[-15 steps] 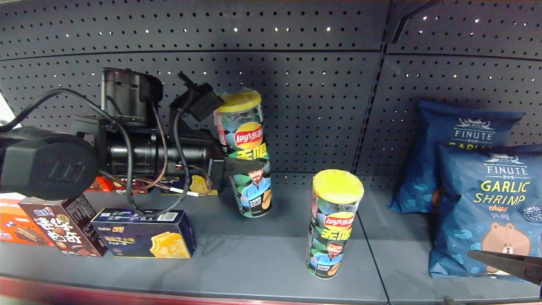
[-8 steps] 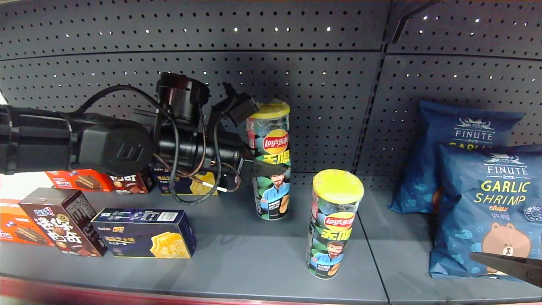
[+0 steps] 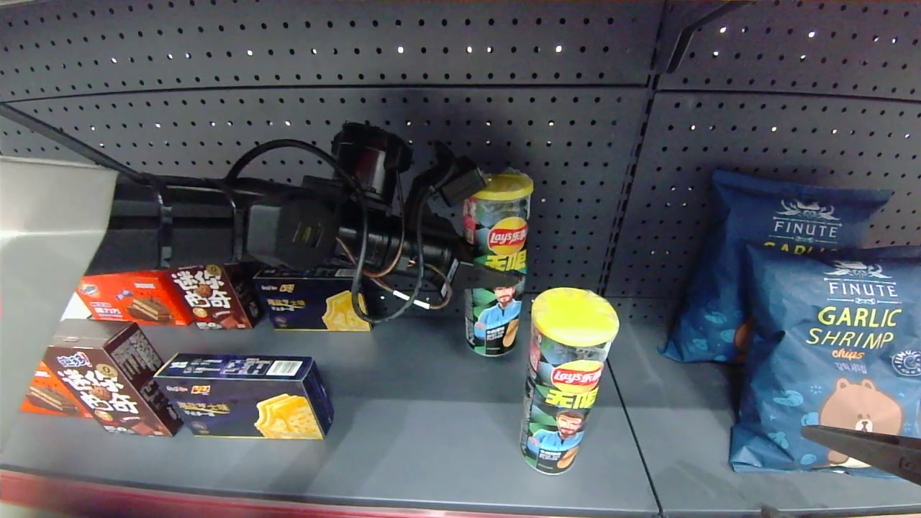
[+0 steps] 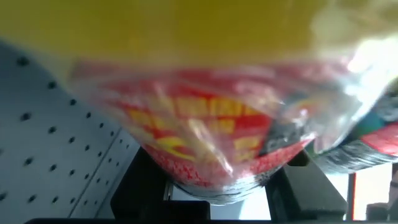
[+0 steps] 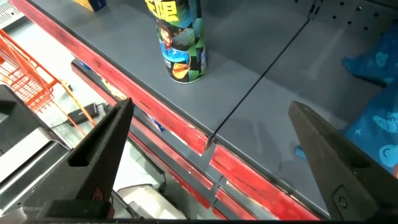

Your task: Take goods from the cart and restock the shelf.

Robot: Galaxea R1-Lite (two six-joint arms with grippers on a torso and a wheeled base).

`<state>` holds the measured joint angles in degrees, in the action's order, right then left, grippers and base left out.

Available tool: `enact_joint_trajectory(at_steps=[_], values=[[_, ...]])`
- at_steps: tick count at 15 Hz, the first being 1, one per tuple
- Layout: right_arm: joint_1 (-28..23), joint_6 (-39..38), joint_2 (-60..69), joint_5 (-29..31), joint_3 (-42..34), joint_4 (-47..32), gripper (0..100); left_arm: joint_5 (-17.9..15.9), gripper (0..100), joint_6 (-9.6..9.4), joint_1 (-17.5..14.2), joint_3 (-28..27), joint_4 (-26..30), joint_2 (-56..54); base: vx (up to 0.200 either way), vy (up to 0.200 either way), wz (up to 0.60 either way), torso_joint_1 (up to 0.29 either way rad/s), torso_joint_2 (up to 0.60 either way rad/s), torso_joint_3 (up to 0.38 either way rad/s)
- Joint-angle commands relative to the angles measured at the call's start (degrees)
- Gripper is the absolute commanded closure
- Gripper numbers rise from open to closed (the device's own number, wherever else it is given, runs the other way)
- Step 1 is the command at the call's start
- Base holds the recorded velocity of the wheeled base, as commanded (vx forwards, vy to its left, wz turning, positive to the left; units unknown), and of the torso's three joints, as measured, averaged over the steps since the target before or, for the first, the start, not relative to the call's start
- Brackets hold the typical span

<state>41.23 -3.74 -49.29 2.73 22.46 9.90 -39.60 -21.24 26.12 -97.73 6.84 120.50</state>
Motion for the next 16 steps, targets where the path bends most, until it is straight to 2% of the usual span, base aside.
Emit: enact_joint_trajectory(at_steps=[1, 9, 16], values=[[0.0, 0.0, -0.4, -0.1, -0.1, 0.0, 0, 0.0, 100, -0.65, 0.2, -1.5, 0.3, 2.8, 0.000, 0.000, 0.00, 0.000, 0.00, 0.000], [-0.2, -1.0, -0.2, 0.0, -0.5, 0.0, 0, 0.0, 100, -0.47, -0.1, -11.2, 0.4, 10.6, 0.000, 0.000, 0.00, 0.000, 0.00, 0.000], [-0.1, -1.1, -0.5, 0.0, -0.9, 0.0, 0, 0.0, 100, -0.47, 0.3, -14.2, -0.2, 14.4, 0.000, 0.000, 0.00, 0.000, 0.00, 0.000]])
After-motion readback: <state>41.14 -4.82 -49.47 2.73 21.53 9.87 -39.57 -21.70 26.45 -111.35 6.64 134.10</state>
